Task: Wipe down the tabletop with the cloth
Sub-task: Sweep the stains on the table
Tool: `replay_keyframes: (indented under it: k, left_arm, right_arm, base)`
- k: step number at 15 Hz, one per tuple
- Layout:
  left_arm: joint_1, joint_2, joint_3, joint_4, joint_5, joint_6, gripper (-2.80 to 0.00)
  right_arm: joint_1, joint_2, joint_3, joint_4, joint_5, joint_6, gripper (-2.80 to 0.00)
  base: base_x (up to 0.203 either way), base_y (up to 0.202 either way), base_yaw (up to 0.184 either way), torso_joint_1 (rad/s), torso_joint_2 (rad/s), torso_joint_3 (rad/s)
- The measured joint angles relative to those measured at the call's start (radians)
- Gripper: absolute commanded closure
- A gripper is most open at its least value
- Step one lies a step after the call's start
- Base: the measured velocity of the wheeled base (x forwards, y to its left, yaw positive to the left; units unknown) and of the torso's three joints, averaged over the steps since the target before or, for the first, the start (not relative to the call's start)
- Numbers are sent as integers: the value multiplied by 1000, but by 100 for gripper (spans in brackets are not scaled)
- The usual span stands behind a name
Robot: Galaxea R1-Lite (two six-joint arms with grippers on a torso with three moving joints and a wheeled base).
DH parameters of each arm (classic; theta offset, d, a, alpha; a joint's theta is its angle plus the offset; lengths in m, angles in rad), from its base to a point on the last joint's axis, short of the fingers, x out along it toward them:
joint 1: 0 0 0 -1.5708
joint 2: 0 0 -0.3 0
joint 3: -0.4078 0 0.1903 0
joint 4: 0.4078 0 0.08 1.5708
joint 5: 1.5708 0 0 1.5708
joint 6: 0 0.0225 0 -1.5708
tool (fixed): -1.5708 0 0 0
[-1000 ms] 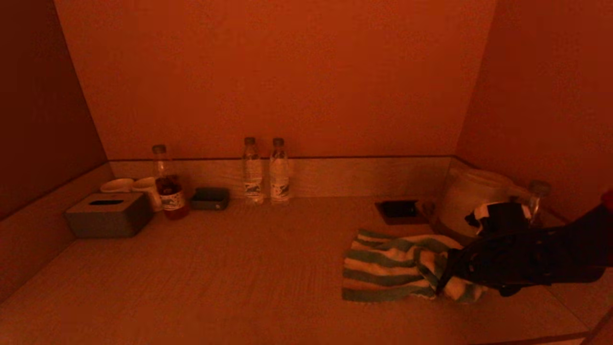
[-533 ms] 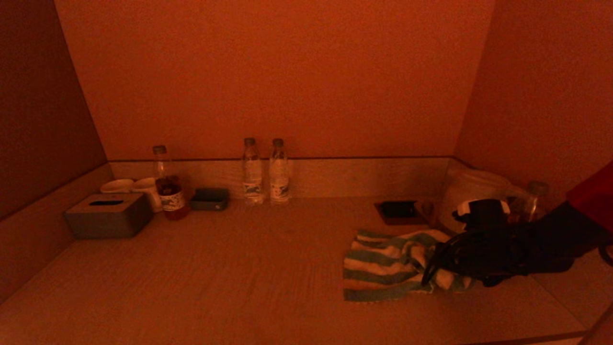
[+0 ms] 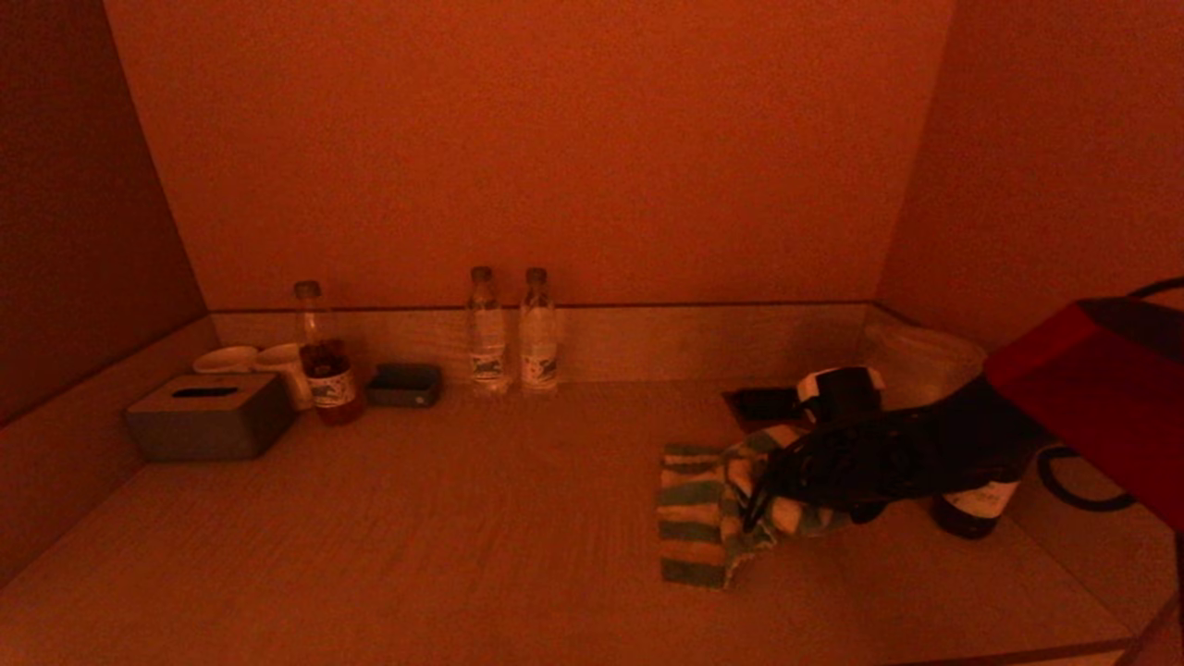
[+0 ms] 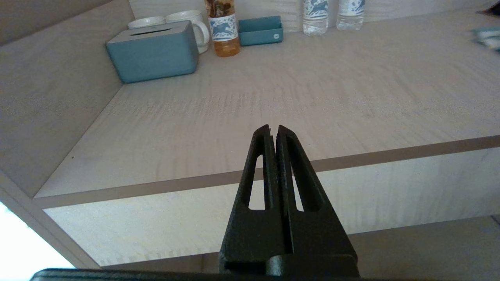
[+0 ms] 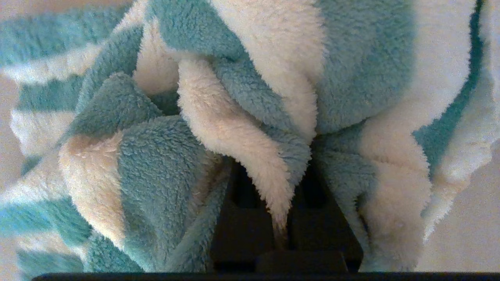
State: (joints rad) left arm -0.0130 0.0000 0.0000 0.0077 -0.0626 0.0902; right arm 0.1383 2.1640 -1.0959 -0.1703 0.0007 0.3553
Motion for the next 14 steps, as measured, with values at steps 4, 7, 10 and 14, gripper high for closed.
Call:
replay_keyframes:
  k: [4,7,10,14]
  left_arm:
    - [-1,0,0,0,0,0,0]
    - [0,0,0,0,0,0,0]
    - [1,0,0,0,0,0,0]
    - [1,0,0,0,0,0,0]
  right_arm:
    - [35,48,-87,55,-2,4,0]
    - [73,109,-210,86,-3,4,0]
    - [92,153,-281,99,-4,2,0]
    - [114,205,-376,105,-6,-3,0]
  base:
    - [0,0,0,0,0,0]
    - [0,0,0,0,0,0]
    - [0,0,0,0,0,0]
    - [0,0,0,0,0,0]
